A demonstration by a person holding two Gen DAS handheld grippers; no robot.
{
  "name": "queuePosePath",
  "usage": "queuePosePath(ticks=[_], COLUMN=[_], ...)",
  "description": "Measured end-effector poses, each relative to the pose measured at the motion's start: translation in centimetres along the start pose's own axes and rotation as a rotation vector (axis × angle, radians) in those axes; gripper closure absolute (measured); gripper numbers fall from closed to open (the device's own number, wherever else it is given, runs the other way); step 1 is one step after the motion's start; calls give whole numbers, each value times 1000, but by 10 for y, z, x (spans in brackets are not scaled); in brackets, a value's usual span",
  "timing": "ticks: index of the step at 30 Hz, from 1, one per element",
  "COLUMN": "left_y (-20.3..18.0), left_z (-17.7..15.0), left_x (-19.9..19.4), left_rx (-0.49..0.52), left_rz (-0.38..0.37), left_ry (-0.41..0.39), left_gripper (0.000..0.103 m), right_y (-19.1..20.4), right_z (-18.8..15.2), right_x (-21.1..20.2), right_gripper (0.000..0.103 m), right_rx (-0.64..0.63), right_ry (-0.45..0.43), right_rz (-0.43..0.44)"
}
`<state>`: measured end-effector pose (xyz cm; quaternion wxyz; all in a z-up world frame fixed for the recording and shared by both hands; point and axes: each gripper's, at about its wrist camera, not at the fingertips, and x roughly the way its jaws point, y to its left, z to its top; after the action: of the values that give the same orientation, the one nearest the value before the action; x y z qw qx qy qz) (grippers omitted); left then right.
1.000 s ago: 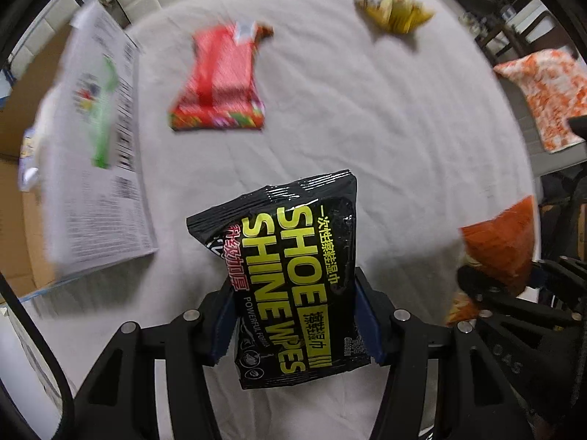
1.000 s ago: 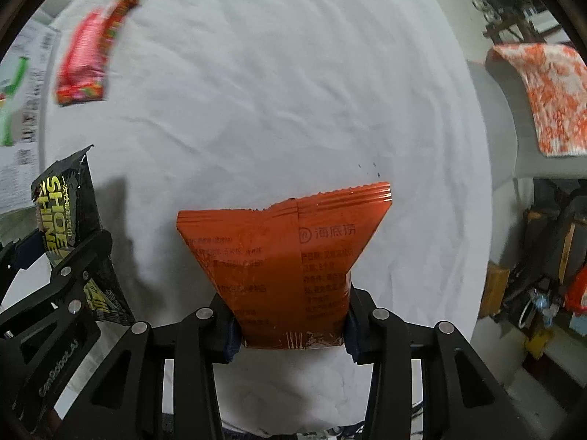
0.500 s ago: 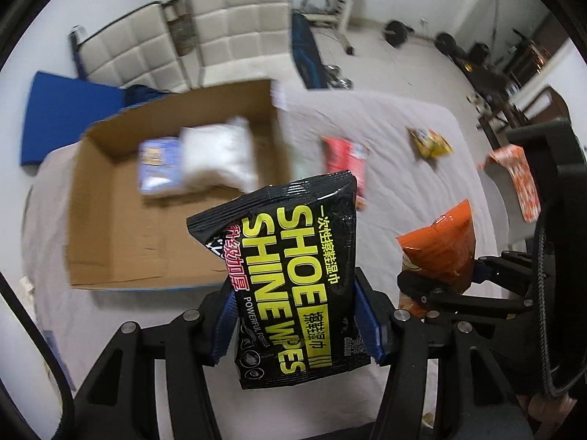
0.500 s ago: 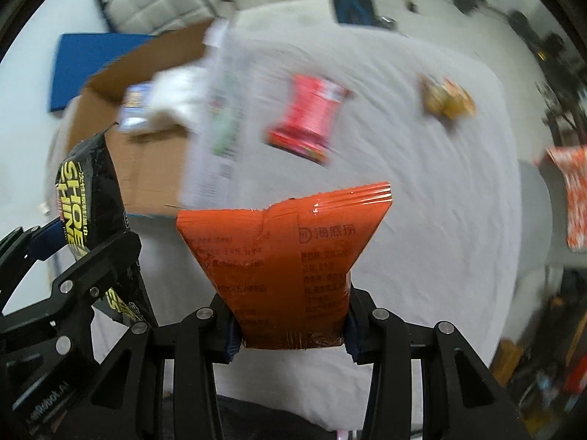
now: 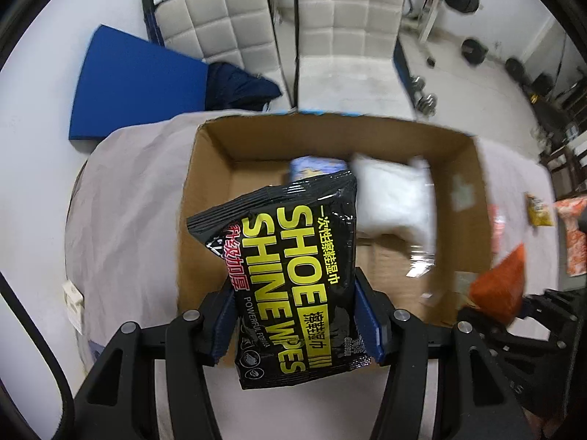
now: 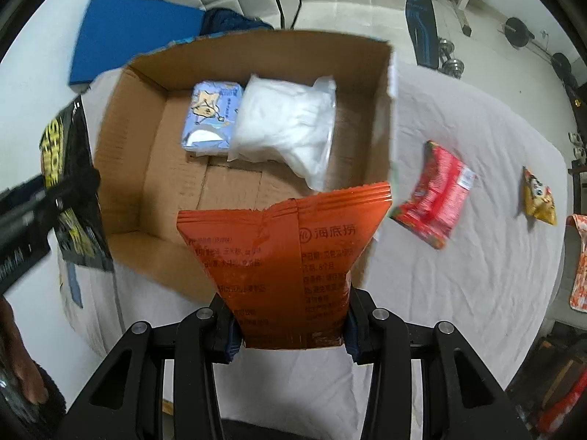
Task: Organize soft objects
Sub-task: 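Carry both packs into the box and open both tools to release them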
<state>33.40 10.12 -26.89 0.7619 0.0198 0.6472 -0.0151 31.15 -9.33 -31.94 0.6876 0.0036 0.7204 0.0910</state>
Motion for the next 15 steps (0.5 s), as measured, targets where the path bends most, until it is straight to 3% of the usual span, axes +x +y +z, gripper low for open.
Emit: queuePosePath(ticks=[7,15], left_y=[15,10], left_z=[46,78], left_x=[79,132], left_rx=[45,136], left_rz=[50,119], left_ry=[112,189], left_gripper=[49,48], right_y=[9,8], right_z=[34,56], right_x=[53,95], right_gripper=[58,57], right_rx=[25,46], right_ry=[93,168], right_rz=[-57,-114])
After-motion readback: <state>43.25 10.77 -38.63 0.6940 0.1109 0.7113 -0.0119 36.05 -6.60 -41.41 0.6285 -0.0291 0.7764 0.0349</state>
